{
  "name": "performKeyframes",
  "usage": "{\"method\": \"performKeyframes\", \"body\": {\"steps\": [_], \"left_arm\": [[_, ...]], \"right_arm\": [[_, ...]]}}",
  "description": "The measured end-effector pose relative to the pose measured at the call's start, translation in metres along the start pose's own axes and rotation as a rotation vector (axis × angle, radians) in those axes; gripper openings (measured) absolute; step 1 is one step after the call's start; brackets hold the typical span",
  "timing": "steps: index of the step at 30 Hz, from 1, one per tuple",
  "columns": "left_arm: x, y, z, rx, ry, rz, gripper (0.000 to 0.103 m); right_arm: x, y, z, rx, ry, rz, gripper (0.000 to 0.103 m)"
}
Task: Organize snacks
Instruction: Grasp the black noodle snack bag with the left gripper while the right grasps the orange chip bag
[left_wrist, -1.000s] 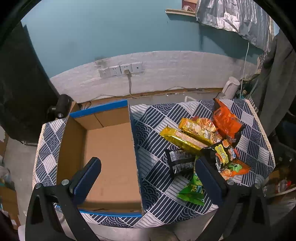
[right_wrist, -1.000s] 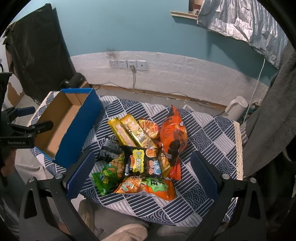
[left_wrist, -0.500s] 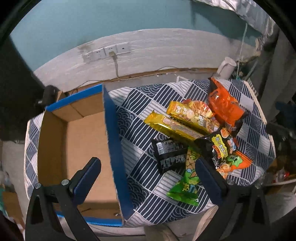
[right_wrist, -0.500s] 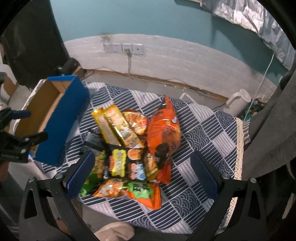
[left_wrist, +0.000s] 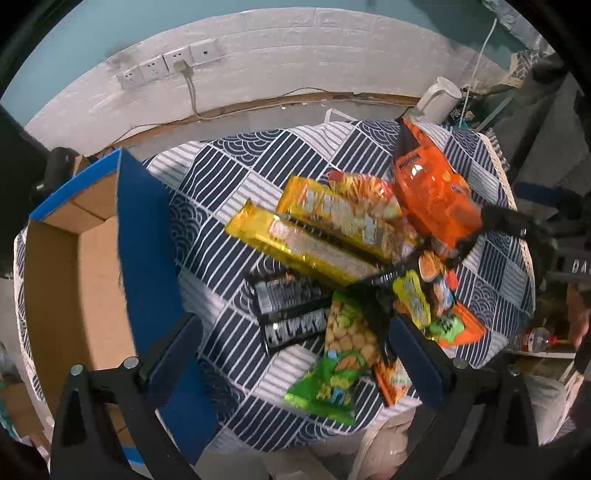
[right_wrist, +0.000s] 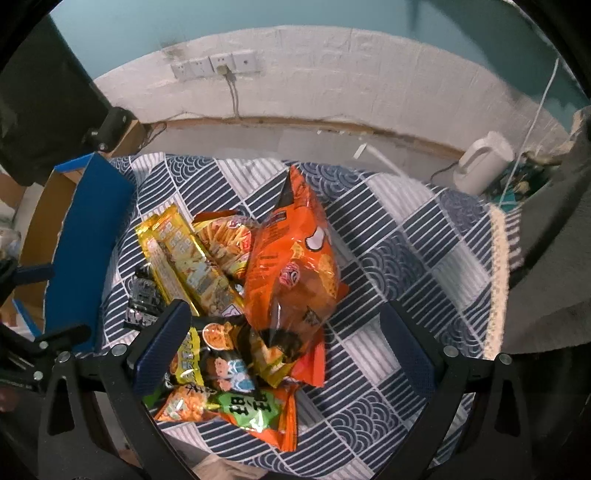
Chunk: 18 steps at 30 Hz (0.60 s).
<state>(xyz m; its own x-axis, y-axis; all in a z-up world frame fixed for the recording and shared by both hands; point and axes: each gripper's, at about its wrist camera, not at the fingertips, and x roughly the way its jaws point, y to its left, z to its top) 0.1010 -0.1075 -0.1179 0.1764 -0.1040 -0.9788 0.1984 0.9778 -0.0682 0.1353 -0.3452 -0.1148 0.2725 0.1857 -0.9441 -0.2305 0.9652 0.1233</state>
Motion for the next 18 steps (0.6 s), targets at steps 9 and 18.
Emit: {"method": "performKeyframes", "body": {"steps": [9, 18], "left_arm": [[0.035, -0.003, 0.047, -0.024, 0.053, -0.006, 0.102], [0.067, -0.009, 0.059, -0.056, 0.128, -0.059, 0.100]], "right_arm": [[0.043, -0.006, 0.028, 0.004, 0.103, -0.022, 0.096], [0.080, -0.015, 0.040, 0.014, 0.181, -0.012, 0.095]]}}
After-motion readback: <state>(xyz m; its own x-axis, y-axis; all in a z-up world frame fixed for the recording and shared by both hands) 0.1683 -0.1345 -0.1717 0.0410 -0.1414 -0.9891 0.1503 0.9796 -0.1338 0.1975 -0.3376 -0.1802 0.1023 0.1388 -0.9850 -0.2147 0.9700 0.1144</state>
